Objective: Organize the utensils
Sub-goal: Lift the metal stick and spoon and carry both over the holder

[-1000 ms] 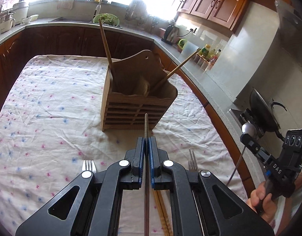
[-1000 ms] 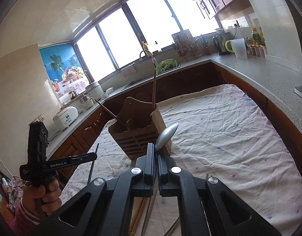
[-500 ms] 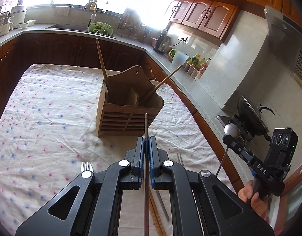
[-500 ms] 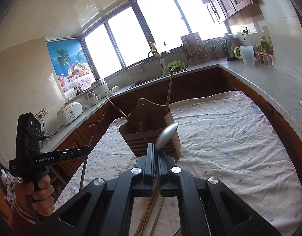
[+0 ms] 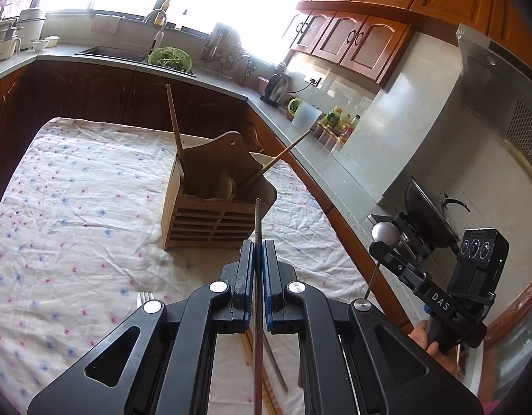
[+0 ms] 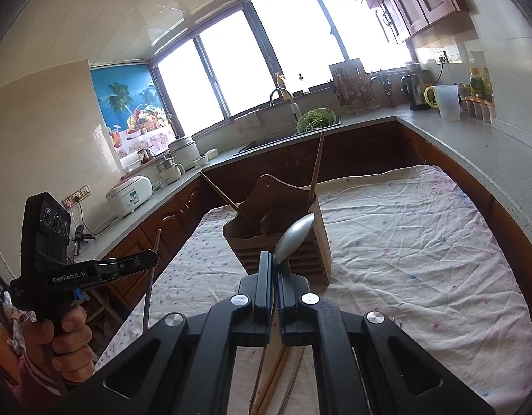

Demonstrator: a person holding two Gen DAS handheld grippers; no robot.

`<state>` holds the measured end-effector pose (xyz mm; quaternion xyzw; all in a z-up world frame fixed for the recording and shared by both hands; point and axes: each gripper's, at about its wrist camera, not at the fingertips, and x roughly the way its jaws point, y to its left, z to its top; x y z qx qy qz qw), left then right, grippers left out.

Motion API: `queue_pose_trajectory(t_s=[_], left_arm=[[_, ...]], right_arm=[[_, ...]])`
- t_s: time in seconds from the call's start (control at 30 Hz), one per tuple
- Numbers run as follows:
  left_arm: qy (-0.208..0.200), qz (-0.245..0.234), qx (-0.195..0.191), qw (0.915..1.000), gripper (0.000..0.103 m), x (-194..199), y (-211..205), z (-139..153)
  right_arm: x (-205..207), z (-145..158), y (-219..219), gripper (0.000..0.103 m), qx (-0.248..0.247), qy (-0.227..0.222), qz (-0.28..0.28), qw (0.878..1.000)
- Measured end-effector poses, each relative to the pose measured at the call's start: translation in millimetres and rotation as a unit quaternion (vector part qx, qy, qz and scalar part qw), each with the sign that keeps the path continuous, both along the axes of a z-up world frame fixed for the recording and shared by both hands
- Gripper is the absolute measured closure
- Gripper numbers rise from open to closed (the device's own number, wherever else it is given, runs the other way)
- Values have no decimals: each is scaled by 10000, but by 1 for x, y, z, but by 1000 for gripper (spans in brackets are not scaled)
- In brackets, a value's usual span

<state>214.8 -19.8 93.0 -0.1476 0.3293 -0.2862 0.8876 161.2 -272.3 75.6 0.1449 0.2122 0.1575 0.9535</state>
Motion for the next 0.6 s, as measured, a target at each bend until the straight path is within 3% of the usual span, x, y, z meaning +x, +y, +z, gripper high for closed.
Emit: queue_pose_trajectory(t_s=[0.17,0.33,0.43,0.6], left_arm=[[-212,205,-183,9994,99,4,8,5],[-739,640,-373,9945,99,16,14,20],[-1172,992,-472,9870,99,28,17,32],[-1927,1547,-591,9672,99,51,20,48]], right_arm=[[3,5,4,100,-28,-126,-9,9999],[16,11,6,100,-73,-377,-124,9992],[29,18,10,100,-215,-662,-234,9973],[56,30,12,100,-243,-1085,-451,9928]])
